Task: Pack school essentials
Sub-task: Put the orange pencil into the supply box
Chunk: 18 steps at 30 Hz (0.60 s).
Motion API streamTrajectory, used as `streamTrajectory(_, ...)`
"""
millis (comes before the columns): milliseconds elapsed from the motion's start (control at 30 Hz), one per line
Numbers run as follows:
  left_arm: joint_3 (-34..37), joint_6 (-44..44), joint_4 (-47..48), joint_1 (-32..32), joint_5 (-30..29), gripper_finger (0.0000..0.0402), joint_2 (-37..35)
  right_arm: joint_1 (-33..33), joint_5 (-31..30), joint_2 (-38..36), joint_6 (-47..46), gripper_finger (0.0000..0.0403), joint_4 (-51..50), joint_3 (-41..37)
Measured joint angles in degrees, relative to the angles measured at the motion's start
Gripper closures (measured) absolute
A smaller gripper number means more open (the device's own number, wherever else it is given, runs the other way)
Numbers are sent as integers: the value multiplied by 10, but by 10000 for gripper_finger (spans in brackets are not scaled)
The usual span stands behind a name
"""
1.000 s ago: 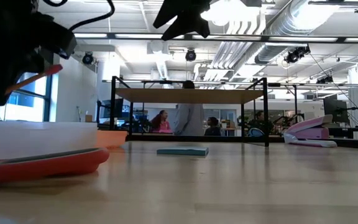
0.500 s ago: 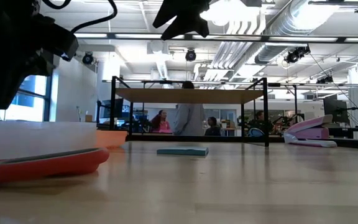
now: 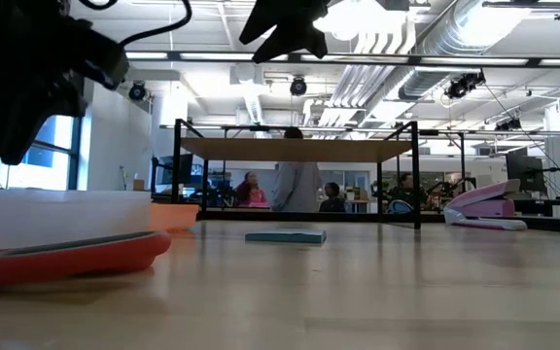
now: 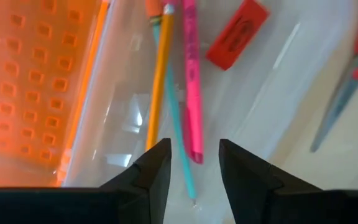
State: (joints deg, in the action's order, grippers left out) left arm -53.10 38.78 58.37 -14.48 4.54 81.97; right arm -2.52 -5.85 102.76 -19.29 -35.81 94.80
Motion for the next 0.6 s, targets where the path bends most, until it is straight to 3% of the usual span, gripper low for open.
streamTrajectory(300, -19, -4, 20, 0, -28, 286, 0, 0, 0, 0, 1, 231, 0, 0)
streamTrajectory(600, -19, 64, 82, 0, -48, 318, 0, 0, 0, 0, 3, 231, -8, 0)
